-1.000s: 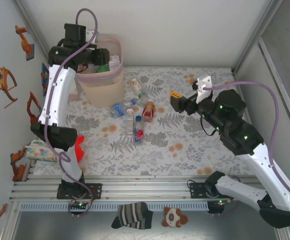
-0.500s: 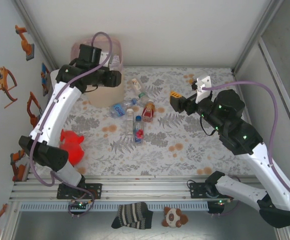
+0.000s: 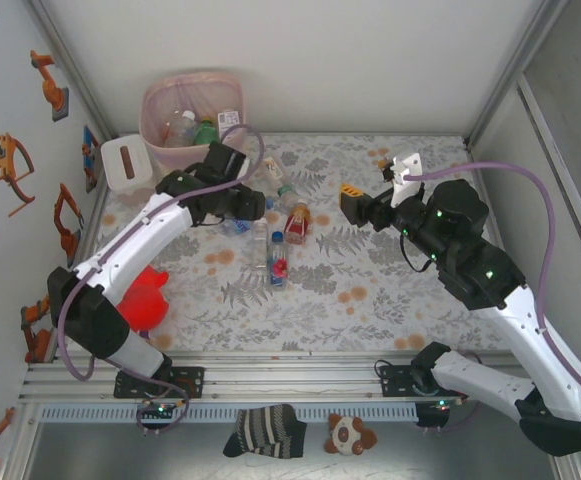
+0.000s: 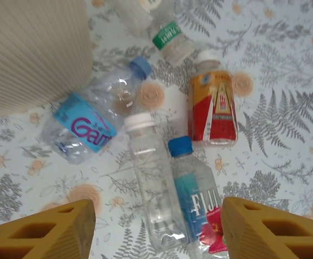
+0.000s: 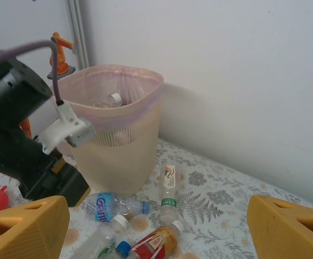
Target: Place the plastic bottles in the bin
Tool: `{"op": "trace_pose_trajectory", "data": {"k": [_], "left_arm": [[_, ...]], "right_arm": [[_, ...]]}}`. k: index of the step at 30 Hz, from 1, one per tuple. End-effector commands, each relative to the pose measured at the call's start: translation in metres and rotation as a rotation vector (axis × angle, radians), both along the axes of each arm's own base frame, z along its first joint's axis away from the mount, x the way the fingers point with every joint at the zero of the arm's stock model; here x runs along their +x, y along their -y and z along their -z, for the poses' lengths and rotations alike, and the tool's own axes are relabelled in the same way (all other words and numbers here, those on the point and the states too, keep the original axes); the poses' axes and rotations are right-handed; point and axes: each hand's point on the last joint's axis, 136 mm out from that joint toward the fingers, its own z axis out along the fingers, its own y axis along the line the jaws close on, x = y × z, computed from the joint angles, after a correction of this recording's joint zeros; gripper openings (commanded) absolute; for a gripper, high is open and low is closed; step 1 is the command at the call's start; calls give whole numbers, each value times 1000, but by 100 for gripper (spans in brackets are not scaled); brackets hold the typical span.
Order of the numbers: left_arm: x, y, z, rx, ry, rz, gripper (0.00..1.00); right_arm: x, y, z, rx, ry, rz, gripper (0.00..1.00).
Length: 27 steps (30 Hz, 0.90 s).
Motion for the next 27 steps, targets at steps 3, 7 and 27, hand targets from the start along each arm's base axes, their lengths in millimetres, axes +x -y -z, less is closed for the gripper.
{"op": "trace_pose_trajectory", "data": {"k": [3, 7, 27], "left_arm": [[0, 10, 18, -27, -9, -49, 66], [2, 16, 37, -24, -45, -70, 66], [15, 28, 126, 105, -219, -113, 61]], "right_arm": [[0, -3, -1, 30, -8, -13, 85], [1, -4, -1, 34, -12, -17, 85], [3, -8, 1, 50, -37, -22, 84]]}}
